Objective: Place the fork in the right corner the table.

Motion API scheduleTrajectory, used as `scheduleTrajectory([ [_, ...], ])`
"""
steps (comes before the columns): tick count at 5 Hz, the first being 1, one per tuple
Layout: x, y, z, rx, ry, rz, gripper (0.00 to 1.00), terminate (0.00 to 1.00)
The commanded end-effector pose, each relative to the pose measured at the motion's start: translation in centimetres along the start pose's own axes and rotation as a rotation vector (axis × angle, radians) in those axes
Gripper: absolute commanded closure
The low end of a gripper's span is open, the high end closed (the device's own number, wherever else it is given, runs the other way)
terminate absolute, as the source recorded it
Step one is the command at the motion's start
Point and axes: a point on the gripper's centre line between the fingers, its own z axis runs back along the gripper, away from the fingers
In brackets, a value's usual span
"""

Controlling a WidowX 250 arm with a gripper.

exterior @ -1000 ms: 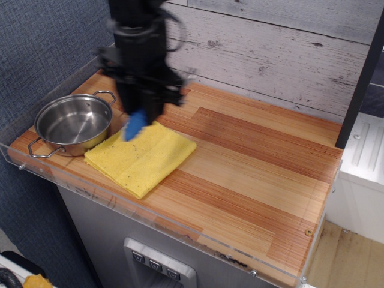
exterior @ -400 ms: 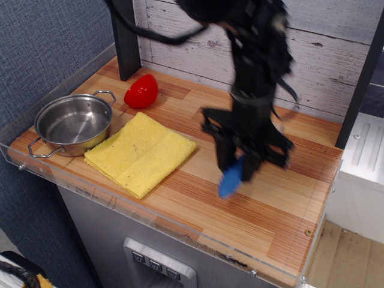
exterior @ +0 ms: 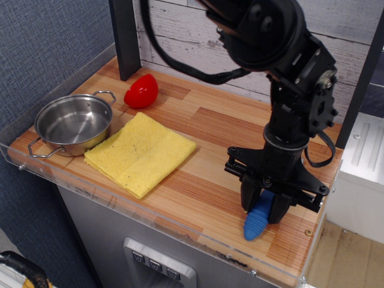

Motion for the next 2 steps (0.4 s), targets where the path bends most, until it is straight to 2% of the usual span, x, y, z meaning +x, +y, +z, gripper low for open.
scheduleTrajectory([
  [1, 0.1, -0.5, 0.3, -0.059, 0.024, 0.027, 0.00, 0.00],
  [2, -0.2, 0.6, 2.5, -0.064, -0.017, 0.054, 0.00, 0.00],
])
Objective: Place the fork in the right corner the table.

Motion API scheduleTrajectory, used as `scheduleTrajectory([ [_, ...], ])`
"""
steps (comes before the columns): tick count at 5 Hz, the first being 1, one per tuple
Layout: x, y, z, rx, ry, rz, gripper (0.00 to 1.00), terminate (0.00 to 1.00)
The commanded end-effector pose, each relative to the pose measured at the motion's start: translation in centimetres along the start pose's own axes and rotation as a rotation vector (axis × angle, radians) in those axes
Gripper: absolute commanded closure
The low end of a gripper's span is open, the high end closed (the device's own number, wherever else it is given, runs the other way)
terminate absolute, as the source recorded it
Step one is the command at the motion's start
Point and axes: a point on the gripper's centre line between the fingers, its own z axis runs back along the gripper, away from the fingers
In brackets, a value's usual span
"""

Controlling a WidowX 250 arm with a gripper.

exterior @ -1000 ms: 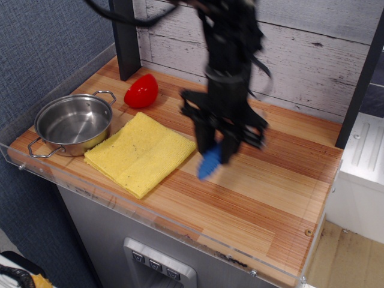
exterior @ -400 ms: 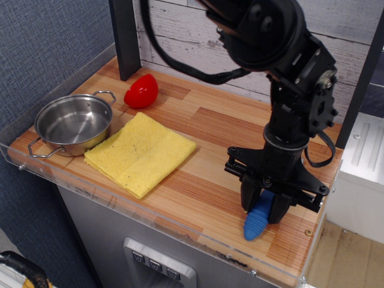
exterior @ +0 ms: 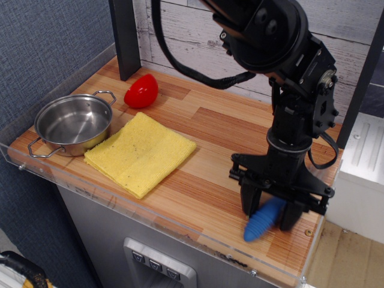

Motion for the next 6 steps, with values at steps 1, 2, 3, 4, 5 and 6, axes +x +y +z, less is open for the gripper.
scheduleTrajectory([
  [1, -0.9, 1.9, 8.1, -0.016, -0.165, 0.003, 0.00, 0.00],
  [2, -2.6, 2.8, 12.3, 0.023, -0.231, 0.009, 0.00, 0.00],
  [3, -4.1, 5.1, 13.9, 0.040, -0.256, 0.086, 0.00, 0.00],
  [4, -4.0, 6.1, 13.6, 0.034, -0.252, 0.064, 0.00, 0.00],
  [5, -3.9, 6.8, 12.9, 0.009, -0.215, 0.056, 0.00, 0.00],
  [6, -3.9, 6.8, 12.9, 0.009, -0.215, 0.056, 0.00, 0.00],
])
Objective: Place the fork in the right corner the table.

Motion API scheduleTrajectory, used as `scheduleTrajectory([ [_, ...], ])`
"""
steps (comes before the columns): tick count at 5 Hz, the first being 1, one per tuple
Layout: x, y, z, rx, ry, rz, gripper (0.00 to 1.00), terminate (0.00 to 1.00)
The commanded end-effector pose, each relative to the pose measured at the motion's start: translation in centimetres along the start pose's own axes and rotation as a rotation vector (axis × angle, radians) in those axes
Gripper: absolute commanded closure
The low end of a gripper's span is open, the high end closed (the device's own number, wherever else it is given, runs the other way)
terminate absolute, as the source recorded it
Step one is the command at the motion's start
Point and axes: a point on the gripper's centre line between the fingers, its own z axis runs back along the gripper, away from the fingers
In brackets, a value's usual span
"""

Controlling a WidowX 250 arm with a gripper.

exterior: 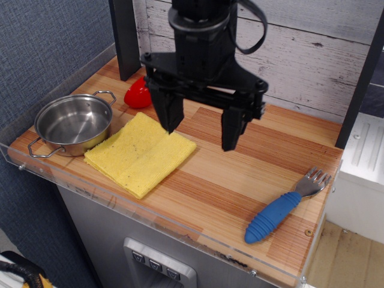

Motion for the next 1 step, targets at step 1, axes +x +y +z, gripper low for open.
scheduleTrajectory([
  [1, -0.04, -0.15, 0.49, -0.006, -0.022, 0.000, 0.00, 1.00],
])
